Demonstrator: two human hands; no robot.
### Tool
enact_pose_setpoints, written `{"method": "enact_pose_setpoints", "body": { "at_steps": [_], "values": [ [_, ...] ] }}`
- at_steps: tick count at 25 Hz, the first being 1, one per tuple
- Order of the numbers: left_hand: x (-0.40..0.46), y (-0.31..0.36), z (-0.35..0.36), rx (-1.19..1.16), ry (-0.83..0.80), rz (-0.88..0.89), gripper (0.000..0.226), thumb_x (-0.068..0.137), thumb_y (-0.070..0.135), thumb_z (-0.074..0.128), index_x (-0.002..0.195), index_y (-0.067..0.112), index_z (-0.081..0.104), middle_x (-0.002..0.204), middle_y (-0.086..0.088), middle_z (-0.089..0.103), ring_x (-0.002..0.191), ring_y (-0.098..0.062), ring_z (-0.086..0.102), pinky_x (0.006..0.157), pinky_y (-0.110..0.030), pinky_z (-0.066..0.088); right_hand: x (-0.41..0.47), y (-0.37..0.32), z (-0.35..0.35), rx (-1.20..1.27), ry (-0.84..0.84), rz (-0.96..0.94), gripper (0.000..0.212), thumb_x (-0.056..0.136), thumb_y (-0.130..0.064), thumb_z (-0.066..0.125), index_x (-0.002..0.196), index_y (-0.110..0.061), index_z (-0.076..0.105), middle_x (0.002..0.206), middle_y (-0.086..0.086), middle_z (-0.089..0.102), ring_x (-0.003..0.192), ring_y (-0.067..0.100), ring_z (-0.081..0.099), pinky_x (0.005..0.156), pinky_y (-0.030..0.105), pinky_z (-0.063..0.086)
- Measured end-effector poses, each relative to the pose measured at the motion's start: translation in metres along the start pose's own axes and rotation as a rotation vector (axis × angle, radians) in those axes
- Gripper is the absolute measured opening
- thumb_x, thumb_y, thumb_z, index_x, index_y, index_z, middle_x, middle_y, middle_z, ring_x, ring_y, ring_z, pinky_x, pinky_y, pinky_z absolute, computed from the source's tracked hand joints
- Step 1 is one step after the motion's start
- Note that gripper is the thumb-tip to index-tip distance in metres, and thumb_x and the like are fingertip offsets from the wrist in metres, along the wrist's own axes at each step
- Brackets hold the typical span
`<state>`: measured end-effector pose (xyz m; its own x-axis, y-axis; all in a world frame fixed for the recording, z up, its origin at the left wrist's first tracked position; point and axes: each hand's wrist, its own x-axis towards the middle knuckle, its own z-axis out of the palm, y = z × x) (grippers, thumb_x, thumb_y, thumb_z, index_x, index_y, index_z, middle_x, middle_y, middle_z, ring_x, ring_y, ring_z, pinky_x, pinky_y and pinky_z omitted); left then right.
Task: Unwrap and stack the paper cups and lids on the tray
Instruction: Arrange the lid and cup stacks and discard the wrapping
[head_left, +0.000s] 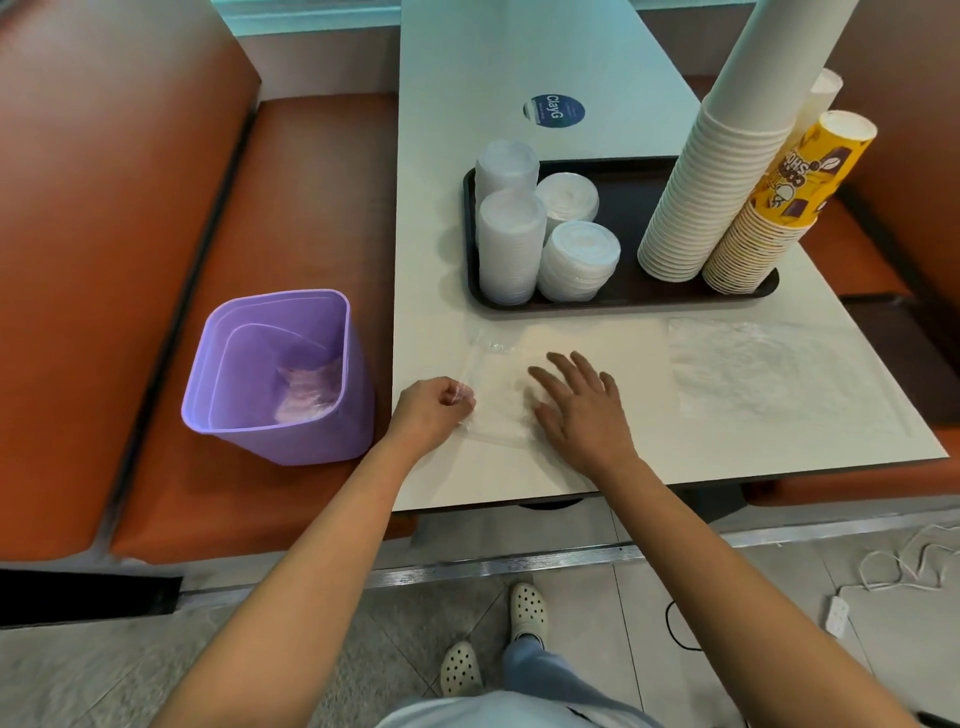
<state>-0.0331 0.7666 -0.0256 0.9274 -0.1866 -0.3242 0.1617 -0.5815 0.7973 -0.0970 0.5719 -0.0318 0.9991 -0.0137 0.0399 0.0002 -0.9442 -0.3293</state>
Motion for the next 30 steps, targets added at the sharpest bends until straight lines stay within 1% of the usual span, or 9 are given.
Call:
{"method": "enact_pose_setpoints", "body": {
  "at_steps": [3,7,10,12,14,17,22,25,30],
  "values": [
    [0.005,0.001,0.000,0.005,-0.024,-0.012,0.010,0.089,0.016,0.063,0.097,0.010,0.066,0.083,-0.002,0.063,0.069,-0.010,0.059,0.063,-0.013,0.045,0.005,0.007,0.007,-0.034,-0.177,0.030,0.072,0.084,-0.056,0.007,0.147,-0.029,0.029,0.158,-0.002,0.017,0.147,0.024,0.007,0.115,0.048,0.005],
    [0.006,0.005,0.001,-0.142,0.008,-0.102,0.024,0.089,0.012,0.062,0.111,0.003,0.061,0.092,-0.003,0.061,0.068,-0.011,0.058,0.071,-0.024,0.050,0.005,0.009,0.013,-0.049,-0.180,0.049,0.082,0.076,-0.059,-0.002,0.148,-0.032,0.025,0.159,-0.003,0.013,0.147,0.023,0.005,0.115,0.047,0.001],
    [-0.007,0.005,0.006,0.270,0.352,0.297,0.041,0.083,0.014,0.064,0.123,0.013,0.056,0.121,-0.007,0.051,0.098,-0.022,0.056,0.084,-0.034,0.045,0.005,0.009,0.012,-0.064,-0.187,0.049,0.083,0.075,-0.060,-0.004,0.149,-0.034,0.023,0.159,-0.004,0.012,0.147,0.022,0.004,0.115,0.047,0.001],
    [-0.012,0.004,0.008,0.481,0.283,0.579,0.036,0.081,0.021,0.062,0.117,0.019,0.061,0.128,-0.006,0.050,0.110,-0.023,0.053,0.091,-0.039,0.038,0.005,0.008,0.013,-0.074,-0.200,0.049,0.083,0.075,-0.060,-0.004,0.149,-0.034,0.023,0.159,-0.004,0.011,0.147,0.022,0.004,0.115,0.047,0.002],
    [-0.011,-0.001,0.010,0.614,0.064,0.516,0.030,0.089,0.030,0.054,0.119,0.027,0.061,0.134,0.004,0.048,0.123,-0.016,0.045,0.099,-0.038,0.025,0.005,0.008,0.011,-0.038,-0.141,0.035,0.078,0.079,-0.061,0.007,0.147,-0.031,0.031,0.159,0.001,0.017,0.146,0.026,0.009,0.114,0.050,0.008],
    [-0.006,-0.011,0.007,0.668,0.028,0.400,0.032,0.093,0.034,0.050,0.124,0.032,0.056,0.136,0.010,0.045,0.129,-0.009,0.037,0.101,-0.037,0.021,-0.001,0.009,0.007,-0.040,0.033,-0.189,0.055,0.079,-0.056,0.042,0.120,-0.024,0.061,0.139,0.008,0.049,0.131,0.033,0.039,0.104,0.050,0.029],
    [-0.006,-0.003,-0.007,0.722,-0.120,0.408,0.048,0.085,0.049,0.059,0.130,0.036,0.049,0.142,0.012,0.039,0.133,-0.010,0.032,0.106,-0.038,0.019,-0.008,0.008,0.007,0.050,0.051,-0.248,0.025,0.079,-0.035,0.053,0.082,-0.018,0.071,0.093,-0.002,0.070,0.088,0.027,0.064,0.077,0.037,0.047],
    [-0.005,-0.006,-0.021,0.641,-0.157,0.462,0.049,0.082,0.036,0.067,0.128,0.030,0.051,0.137,0.010,0.045,0.127,-0.011,0.042,0.106,-0.032,0.023,0.000,0.004,0.000,0.100,0.024,-0.128,0.018,0.089,-0.019,0.054,0.090,-0.011,0.070,0.090,0.004,0.070,0.089,0.029,0.060,0.076,0.035,0.044],
    [0.001,-0.015,-0.021,0.262,0.024,0.395,0.015,0.091,0.011,0.059,0.101,0.009,0.069,0.105,-0.005,0.068,0.100,-0.021,0.062,0.088,-0.020,0.042,0.009,0.008,-0.027,0.476,-0.246,0.044,0.022,0.089,-0.033,0.063,0.100,-0.014,0.063,0.096,-0.001,0.067,0.087,0.018,0.060,0.080,0.032,0.047]
  ]
}}
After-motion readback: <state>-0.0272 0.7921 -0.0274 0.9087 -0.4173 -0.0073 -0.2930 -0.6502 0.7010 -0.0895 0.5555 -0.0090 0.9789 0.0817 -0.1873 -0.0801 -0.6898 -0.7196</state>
